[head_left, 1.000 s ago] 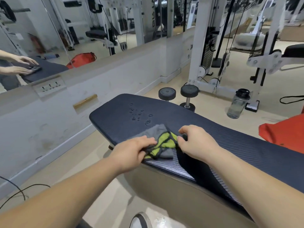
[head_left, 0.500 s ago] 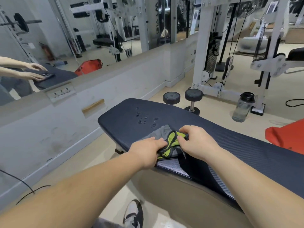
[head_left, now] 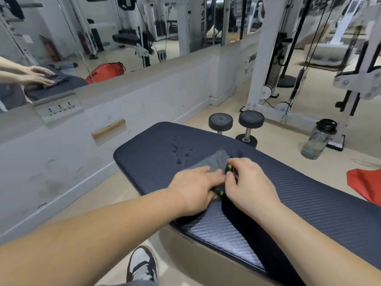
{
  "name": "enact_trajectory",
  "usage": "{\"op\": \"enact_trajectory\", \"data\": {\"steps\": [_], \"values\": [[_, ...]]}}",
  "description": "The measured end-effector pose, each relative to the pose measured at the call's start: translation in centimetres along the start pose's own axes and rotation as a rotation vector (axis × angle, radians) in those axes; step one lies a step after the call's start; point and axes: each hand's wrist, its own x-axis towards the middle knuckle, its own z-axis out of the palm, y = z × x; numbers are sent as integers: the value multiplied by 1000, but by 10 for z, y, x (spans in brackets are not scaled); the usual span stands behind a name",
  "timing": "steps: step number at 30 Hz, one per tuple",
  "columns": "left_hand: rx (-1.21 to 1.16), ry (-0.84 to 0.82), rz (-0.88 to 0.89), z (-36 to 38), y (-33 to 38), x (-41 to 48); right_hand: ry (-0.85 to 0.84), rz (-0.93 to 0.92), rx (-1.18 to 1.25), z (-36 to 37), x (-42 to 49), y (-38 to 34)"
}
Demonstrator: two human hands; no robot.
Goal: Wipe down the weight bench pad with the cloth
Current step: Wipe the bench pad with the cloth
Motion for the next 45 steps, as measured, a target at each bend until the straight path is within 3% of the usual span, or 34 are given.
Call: {"op": "enact_trajectory", "data": {"steps": [3, 8, 10, 13, 16, 18, 22, 33, 37, 42, 45], "values": [[-50, -52, 153, -7, -19, -13, 35, -8, 24, 0, 7, 3], [-21, 50, -158, -5, -5, 1, 41, -34, 49, -2, 6, 10], [-17, 2, -118, 0, 20, -6, 30, -60, 41, -3, 3, 9], [-360, -97, -110, -21, 25, -17, -16, -78, -8, -3, -5, 2], [-693, 111, -320, -37, 7, -32, 13, -168, -124, 0, -17, -8], [-560, 282, -413, -36, -14, -46, -85, -223, -141, 2, -25, -20], [-340, 334, -403, -30, -57, -64, -373, -205, -211, 15, -30, -32], [-267, 395, -447, -24, -118, -78, -310, 4, -341, 49, 92, -30], [-287, 407, -488, -19, -140, -94, -237, -194, -340, 62, 63, -47], [-342, 423, -576, -9, -153, -103, -469, -489, -303, 42, 25, -39], [-336, 425, -587, -6, -155, -106, -443, -473, -338, 33, 54, -25]]}}
